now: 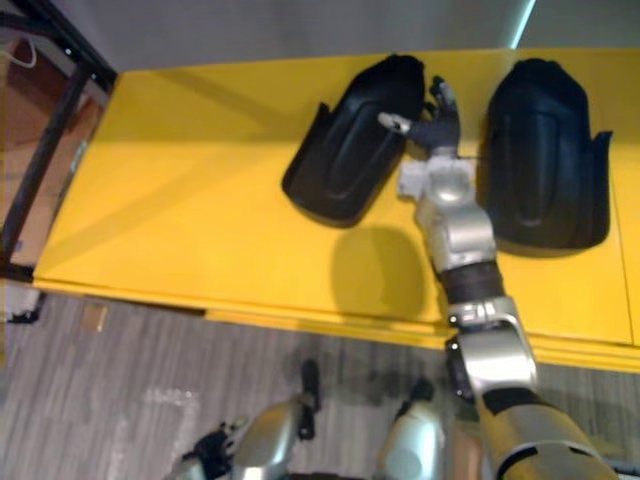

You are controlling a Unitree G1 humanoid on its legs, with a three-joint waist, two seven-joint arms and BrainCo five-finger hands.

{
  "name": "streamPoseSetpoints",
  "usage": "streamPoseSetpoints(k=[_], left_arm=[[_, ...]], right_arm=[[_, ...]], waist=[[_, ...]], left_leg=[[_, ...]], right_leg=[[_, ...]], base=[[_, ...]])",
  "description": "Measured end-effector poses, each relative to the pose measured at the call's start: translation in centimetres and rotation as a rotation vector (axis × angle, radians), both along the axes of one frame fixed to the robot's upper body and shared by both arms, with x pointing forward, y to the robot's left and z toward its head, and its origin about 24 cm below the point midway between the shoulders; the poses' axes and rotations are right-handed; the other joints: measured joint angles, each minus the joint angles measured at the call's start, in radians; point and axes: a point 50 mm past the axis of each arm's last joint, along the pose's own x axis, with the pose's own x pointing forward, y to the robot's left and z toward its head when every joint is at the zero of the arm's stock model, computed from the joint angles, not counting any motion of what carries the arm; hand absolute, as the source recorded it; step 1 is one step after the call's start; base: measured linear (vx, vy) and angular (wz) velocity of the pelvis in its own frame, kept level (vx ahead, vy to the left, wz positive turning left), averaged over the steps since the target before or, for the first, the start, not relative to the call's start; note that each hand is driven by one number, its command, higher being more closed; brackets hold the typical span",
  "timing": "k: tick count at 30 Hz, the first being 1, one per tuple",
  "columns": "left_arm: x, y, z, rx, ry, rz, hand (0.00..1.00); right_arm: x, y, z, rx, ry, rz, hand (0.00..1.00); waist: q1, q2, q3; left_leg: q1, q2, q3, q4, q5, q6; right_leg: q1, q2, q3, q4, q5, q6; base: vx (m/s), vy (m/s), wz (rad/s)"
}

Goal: Walk over and take plastic housings, then place them on the shelf

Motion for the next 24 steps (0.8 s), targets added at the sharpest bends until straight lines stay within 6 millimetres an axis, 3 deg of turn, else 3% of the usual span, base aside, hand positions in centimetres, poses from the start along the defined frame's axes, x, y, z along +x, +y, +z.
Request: streamPoseSetpoints(k=[8, 24], left_arm=[[0.0, -1.1, 0.0, -0.044, -0.015, -0.009, 0.00], [0.1, -1.3, 0.0, -0.048, -0.023, -0.012, 0.00]], right_arm=[[0.4, -0.4, 1.1, -0.011, -0.007, -0.012, 0.00], [1.2, -1.1, 2.2, -0.013, 0.006, -0.043, 0.00]], waist=[[0.009, 0.048, -0.002], [0.033, 0.051, -0.001]], left_leg=[[-0.001, 0.000, -0.011, -0.015, 0.013, -0.001], [-0.005, -0.006, -0.033, -0.016, 0.015, -0.004]], right_leg=[[-0.003, -0.001, -0.010, 0.009, -0.003, -0.002], [-0.001, -0.013, -0.029, 0.033, -0.022, -0.005]], base=[[-0.01, -0.004, 0.03], [0.00, -0.005, 0.03]])
